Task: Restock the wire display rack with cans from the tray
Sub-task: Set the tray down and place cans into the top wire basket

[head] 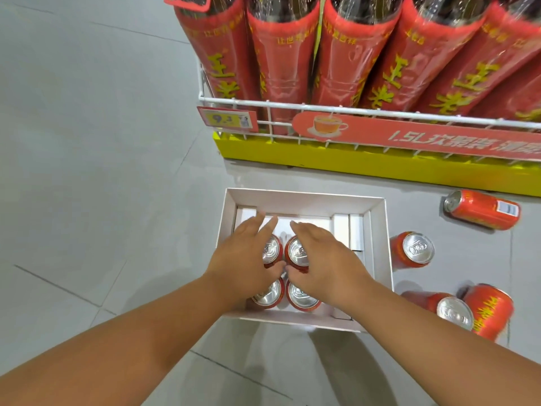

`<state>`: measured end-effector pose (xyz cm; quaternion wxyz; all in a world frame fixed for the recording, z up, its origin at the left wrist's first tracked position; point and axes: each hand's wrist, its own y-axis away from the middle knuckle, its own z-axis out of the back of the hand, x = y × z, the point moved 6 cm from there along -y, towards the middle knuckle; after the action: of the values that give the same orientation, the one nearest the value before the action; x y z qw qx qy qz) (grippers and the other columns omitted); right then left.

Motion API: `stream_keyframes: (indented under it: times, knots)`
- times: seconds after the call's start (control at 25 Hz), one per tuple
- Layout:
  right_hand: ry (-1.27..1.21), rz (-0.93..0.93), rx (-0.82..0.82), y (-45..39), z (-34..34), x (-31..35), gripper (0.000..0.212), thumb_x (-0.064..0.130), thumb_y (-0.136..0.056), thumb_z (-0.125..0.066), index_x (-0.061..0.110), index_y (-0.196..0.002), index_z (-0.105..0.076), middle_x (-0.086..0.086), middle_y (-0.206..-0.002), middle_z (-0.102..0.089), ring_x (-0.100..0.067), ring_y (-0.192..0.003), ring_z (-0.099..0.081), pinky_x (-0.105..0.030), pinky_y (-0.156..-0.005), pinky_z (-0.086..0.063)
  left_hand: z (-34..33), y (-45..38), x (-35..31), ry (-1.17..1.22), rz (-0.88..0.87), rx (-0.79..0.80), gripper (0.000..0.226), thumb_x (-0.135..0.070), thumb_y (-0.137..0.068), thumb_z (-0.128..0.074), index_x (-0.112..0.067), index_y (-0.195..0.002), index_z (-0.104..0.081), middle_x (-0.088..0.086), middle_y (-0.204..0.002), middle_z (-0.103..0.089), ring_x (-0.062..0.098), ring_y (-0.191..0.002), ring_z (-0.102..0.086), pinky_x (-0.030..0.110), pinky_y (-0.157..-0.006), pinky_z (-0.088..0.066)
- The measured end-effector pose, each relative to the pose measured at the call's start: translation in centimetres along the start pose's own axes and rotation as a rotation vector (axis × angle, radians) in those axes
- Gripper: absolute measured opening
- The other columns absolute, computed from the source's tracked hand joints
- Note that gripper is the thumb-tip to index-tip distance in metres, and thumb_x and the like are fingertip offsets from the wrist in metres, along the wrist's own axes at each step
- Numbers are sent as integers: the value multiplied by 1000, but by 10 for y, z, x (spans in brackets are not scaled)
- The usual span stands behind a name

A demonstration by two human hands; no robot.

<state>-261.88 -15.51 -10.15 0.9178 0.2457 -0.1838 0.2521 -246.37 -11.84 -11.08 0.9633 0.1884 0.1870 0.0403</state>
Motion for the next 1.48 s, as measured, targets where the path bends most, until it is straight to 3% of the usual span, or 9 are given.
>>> stream_keyframes:
  times: [0.16, 0.28, 0.4, 0.6, 0.72, 0.88, 1.04, 1.24, 1.48]
  knots:
    - [-230, -197, 102, -9, -13, -6, 103, 45, -84, -72, 24, -165, -12, -2, -166, -27, -22, -151, -33, -39, -115, -40, -15, 1, 8, 337, 229, 45, 101, -45, -80, -77, -35, -162, -19, -11, -168, -26, 12, -154, -28, 33, -120, -32]
    - [-391, -354, 106, -15, -22, -14, 111, 30, -74, -82, 21, -162, -14, -8, -155, -42, -29, -134, -54, -36, -101, -49, -21, 0, 8, 495, 379, 13, 100, -29, -74, -85, -26, -156, -28, -3, -141, -54, 20, -127, -55, 27, -96, -43]
    - [-479, -398, 28, -14, -25, -18, 85, 23, -68, -85, 20, -136, -34, -4, -111, -61, -25, -89, -63, -35, -71, -51, -23, 3, 8, 559, 456, -53, 78, -21, -70, -87, -25, -131, -40, -5, -111, -61, 18, -97, -62, 32, -80, -52]
    - [-542, -334, -114, -6, -17, -26, 57, 29, -71, -88, 28, -110, -46, 7, -95, -68, -15, -85, -67, -31, -71, -54, -18, 10, 7, 685, 409, -127, 55, -20, -72, -89, -31, -111, -51, -12, -95, -67, 4, -84, -64, 14, -64, -43]
    - [-662, -286, -206, -2, -9, -30, 55, 25, -72, -89, 33, -114, -54, 11, -102, -70, -8, -93, -68, -27, -78, -54, -4, 7, 4, 695, 322, -196, 54, -24, -72, -88, -37, -115, -57, -14, -106, -68, 0, -94, -65, 8, -73, -44]
    - [-791, -194, -314, 4, 15, -26, 67, 27, -72, -91, 36, -130, -57, 9, -124, -67, -9, -117, -64, -32, -101, -52, 33, 1, -13, 720, 200, -256, 75, -26, -76, -89, -32, -139, -50, -10, -126, -64, 7, -113, -64, 25, -100, -52]
    - [-854, -175, -380, 29, 94, -7, 74, 28, -70, -95, 37, -130, -52, 16, -119, -68, -2, -113, -66, -27, -99, -53, 110, 12, -48, 830, 151, -382, 67, -22, -73, -92, -32, -125, -50, -15, -113, -70, 0, -103, -68, 20, -89, -53]
    - [-911, -146, -485, 103, 254, 46, 61, 15, -71, -94, 41, -113, -58, 14, -112, -73, -4, -109, -68, -19, -93, -53, 242, 71, -128, 903, 61, -394, 60, -17, -74, -92, -37, -120, -59, -14, -112, -73, 6, -107, -70, 29, -96, -57]
    - [-876, -87, -599, 204, 479, 130, 64, 20, -74, -92, 23, -131, -63, 10, -121, -72, -1, -113, -67, -26, -102, -52, 448, 152, -242, 927, -20, -417, 55, -15, -77, -90, -36, -121, -64, -18, -109, -75, -2, -102, -70, 15, -87, -55]
